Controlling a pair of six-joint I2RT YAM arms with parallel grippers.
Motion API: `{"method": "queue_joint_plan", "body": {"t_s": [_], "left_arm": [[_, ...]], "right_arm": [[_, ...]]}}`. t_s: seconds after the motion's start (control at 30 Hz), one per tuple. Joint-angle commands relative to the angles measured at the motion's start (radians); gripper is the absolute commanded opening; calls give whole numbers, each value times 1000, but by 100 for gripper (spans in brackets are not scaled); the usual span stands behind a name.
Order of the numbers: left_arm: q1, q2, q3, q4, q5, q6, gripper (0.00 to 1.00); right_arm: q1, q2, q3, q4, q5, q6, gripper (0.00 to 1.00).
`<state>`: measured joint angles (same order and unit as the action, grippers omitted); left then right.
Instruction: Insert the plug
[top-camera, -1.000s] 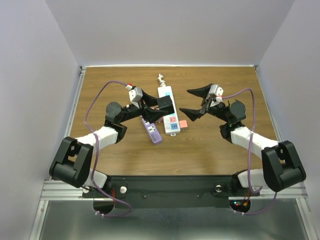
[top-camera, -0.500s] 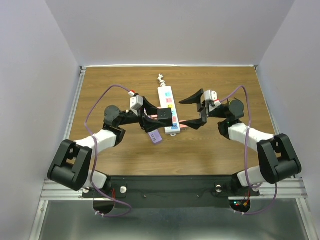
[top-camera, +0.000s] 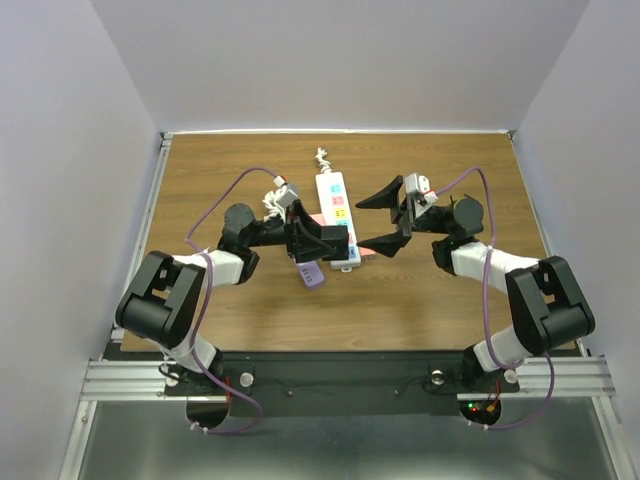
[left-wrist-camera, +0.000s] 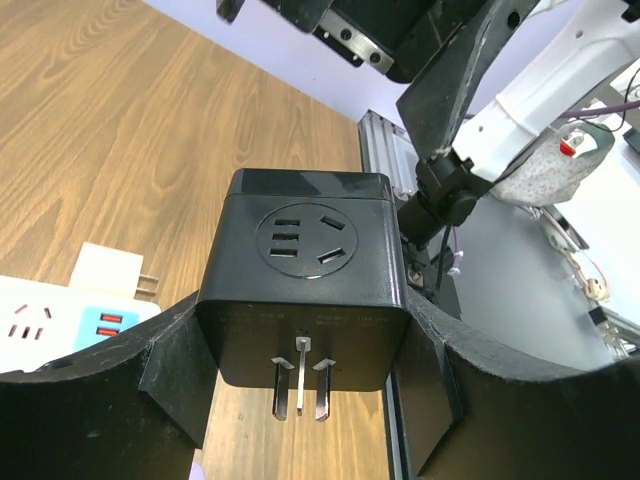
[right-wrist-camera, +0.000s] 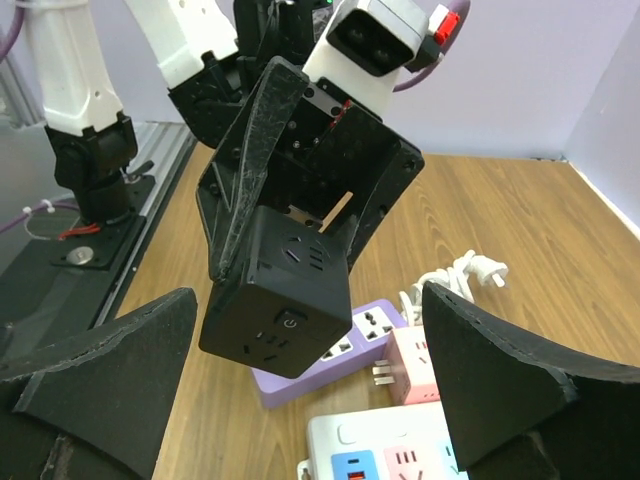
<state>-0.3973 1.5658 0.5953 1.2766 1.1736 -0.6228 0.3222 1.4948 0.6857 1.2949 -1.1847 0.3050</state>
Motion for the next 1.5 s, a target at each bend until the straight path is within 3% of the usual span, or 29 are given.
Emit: {"method": "queue_joint_plan", "body": {"t_s": [0.0,0.2,0.4,0.87,1.17,1.47], "left_arm": [[2,-64,51,791,3,-14,0],[-5,-122,51,667,-29,96,0],[-38,-214,61,365,-89,308,0],[-43,-239,74,271,-117,391,0],[-80,-211,98,244,-118,406,0],[-103,-162,146,155,-140,439,0]], "right_arm": [[6,18,35,76,31,69,98],[8,59,63,87,92,155,98],[8,102,95,112,80,213,98],[23,94,40,357,-3,387,98],[21,51,-28,429,25,313,98],[21,-50,-144,442,57,122,99]]}}
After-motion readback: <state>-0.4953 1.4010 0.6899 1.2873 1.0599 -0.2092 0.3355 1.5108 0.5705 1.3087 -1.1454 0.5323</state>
